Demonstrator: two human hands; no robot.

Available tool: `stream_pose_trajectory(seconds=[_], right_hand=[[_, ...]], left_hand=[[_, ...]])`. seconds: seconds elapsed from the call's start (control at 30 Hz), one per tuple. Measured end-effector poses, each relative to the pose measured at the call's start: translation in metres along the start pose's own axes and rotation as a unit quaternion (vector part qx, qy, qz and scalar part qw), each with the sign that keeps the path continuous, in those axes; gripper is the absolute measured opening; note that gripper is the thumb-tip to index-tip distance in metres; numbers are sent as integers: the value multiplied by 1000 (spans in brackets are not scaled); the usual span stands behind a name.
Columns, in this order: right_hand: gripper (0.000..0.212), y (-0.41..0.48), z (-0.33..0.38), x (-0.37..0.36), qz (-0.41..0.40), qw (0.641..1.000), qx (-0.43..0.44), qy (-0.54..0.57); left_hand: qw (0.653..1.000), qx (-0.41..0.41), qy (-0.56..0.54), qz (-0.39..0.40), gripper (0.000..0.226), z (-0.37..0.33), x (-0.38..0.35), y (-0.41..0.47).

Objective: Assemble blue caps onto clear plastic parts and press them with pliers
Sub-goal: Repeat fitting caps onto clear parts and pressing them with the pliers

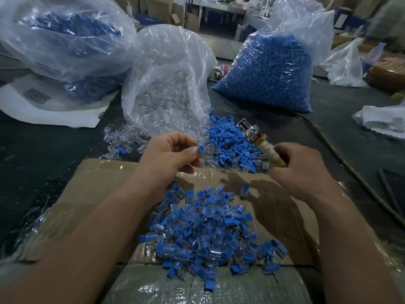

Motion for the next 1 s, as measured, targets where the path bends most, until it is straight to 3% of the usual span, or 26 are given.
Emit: stream_pose_trajectory(seconds=[0.07, 0.33, 1.0], right_hand=[[24, -3, 10, 0, -19, 999, 31, 18], [30, -8, 38, -30, 37, 994, 102, 13], [29, -12, 47, -37, 68, 991, 111, 23]], left_hand=[[1000, -10, 6, -5, 18, -1, -1, 0], [998, -52, 5, -32, 17, -8, 4, -1], [989, -113, 90, -42, 25, -22, -1, -9]])
Point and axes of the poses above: each hand's wrist, its own y-axis towards the middle knuckle, its own x-axis out of the back of the hand, z = x × y, the point moved 9 cm from there along y, towards the middle knuckle, and after that the axes turned 1 degree about -y, right-handed, at the moved point
